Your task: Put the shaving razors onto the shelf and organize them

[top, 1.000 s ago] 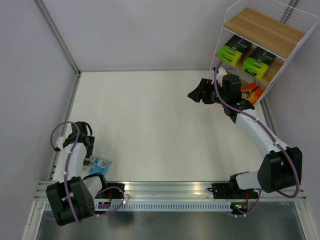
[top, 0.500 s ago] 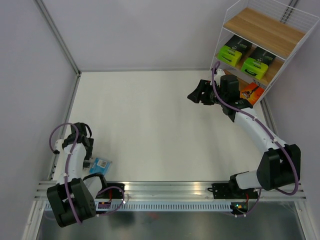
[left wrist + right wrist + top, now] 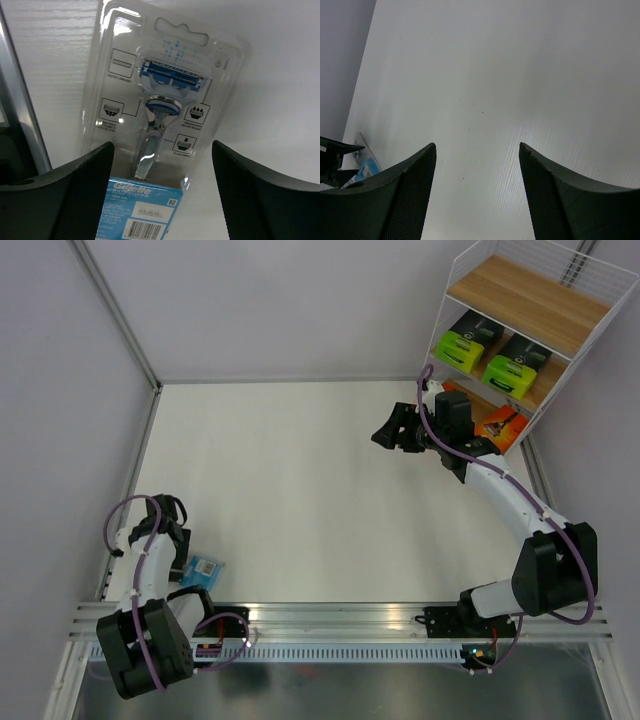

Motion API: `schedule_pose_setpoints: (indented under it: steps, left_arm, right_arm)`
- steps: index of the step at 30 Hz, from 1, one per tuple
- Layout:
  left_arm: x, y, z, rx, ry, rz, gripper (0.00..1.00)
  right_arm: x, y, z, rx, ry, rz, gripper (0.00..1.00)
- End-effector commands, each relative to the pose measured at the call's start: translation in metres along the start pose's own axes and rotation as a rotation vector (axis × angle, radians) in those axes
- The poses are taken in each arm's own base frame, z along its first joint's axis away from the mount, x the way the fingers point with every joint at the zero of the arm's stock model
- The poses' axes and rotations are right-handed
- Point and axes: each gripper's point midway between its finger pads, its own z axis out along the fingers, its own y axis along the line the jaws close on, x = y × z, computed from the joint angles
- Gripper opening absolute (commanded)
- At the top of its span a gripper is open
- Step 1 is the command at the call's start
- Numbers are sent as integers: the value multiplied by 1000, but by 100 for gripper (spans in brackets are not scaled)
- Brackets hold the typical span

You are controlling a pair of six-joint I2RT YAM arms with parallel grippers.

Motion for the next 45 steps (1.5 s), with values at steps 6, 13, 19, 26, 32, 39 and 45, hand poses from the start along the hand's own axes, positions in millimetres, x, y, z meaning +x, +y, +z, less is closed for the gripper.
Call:
schedule_pose_setpoints:
  steps: [6, 13, 19, 26, 32, 39, 45]
  left_arm:
    - [-6, -32, 5, 126, -22, 42, 52]
    - [0, -34, 11, 124, 0, 78, 40]
    - [5, -41, 13, 143, 28, 110, 2]
    - [-2, -63, -5, 249, 34, 165, 2]
    - [9, -98, -47, 501, 131, 199, 2]
    - [54, -132, -117, 755, 199, 368, 2]
    - [97, -160, -182, 971, 232, 504, 2]
  right_arm:
    - [-16, 9, -4, -5, -42, -35, 73]
    - [-16, 5, -3, 12, -44, -37, 73]
    - [-20, 4, -2, 19, -54, -35, 73]
    - [-16, 2, 0, 19, -57, -21, 73]
    - [-9, 0, 5, 11, -65, 27, 73]
    - [1, -9, 0, 59, -54, 87, 74]
    - [9, 22, -13, -100, -55, 97, 79]
